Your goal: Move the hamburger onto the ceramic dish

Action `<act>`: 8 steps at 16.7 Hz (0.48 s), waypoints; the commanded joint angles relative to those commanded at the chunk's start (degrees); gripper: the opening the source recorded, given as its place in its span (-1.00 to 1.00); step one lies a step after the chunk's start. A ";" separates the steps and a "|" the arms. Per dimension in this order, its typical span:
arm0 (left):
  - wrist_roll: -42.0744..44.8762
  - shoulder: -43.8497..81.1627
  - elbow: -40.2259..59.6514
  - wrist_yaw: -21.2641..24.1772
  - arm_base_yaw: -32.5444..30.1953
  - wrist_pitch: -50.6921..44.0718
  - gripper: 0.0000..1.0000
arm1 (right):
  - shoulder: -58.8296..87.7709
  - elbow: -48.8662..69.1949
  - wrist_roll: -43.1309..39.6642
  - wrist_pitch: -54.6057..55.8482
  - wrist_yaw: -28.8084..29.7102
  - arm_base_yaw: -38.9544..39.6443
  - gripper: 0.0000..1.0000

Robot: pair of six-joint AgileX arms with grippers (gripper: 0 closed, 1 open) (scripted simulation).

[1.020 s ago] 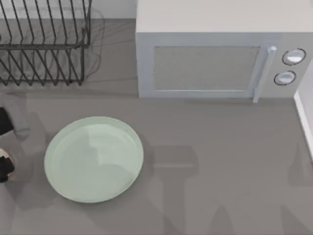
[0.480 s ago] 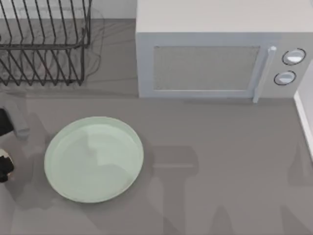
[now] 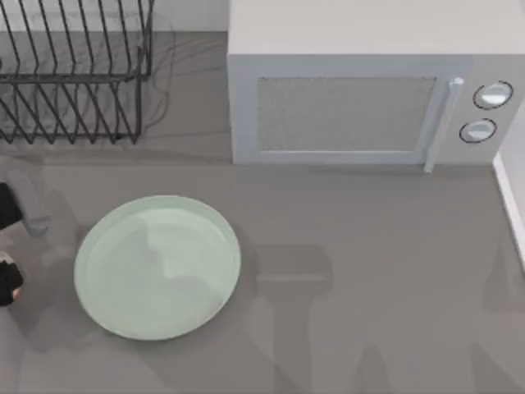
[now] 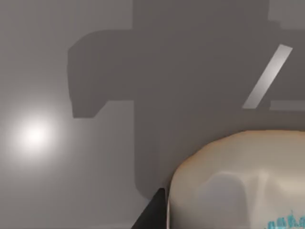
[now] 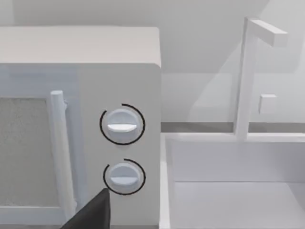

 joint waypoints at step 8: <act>0.00 0.00 0.00 0.00 0.00 0.00 -1.00 | 0.00 0.00 0.00 0.00 0.00 0.00 1.00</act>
